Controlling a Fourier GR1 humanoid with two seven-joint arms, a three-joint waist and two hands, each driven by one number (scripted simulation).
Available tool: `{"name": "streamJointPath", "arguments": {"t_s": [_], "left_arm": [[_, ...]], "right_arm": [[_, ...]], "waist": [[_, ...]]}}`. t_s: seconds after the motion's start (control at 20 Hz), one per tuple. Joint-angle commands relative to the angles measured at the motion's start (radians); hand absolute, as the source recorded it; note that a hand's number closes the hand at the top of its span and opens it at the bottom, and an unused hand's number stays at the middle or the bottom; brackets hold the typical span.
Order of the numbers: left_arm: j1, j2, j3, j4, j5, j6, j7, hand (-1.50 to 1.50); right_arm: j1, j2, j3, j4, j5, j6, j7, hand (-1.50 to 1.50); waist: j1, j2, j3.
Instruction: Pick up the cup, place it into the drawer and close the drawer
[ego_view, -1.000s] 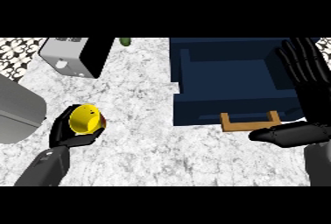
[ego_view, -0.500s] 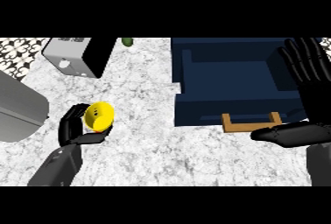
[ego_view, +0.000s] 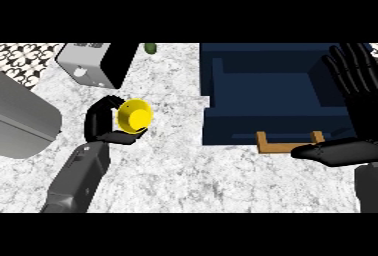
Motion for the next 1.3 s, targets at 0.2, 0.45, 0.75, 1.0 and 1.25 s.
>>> {"name": "streamJointPath", "arguments": {"t_s": [0.2, 0.45, 0.75, 1.0, 1.25], "left_arm": [[-0.125, -0.102, -0.104, -0.238, -0.009, 0.002, 0.191, 1.5], [-0.21, -0.123, -0.221, -0.356, 0.068, 0.102, 0.369, 1.5], [-0.392, -0.125, -0.309, -0.431, 0.091, 0.26, 0.625, 1.5], [-0.56, -0.125, -0.328, -0.28, 0.117, 0.356, 0.692, 1.5], [-0.686, -0.125, -0.393, -0.087, 0.157, 0.465, 0.76, 1.5]], "right_arm": [[0.055, 0.003, -0.004, -0.046, -0.004, 0.002, 0.013, -1.5], [-0.014, 0.023, 0.012, 0.006, 0.038, -0.039, 0.011, -1.5], [0.03, 0.009, -0.011, -0.002, 0.019, -0.002, -0.043, -1.5], [-0.013, 0.028, 0.012, 0.017, 0.045, -0.038, -0.004, -1.5], [0.015, 0.015, 0.006, 0.018, 0.026, 0.01, -0.067, -1.5]], "waist": [[0.019, -0.013, 0.002], [0.012, -0.008, 0.001], [-0.003, -0.004, 0.001], [-0.018, 0.005, 0.001], [-0.06, 0.016, 0.002]]}}
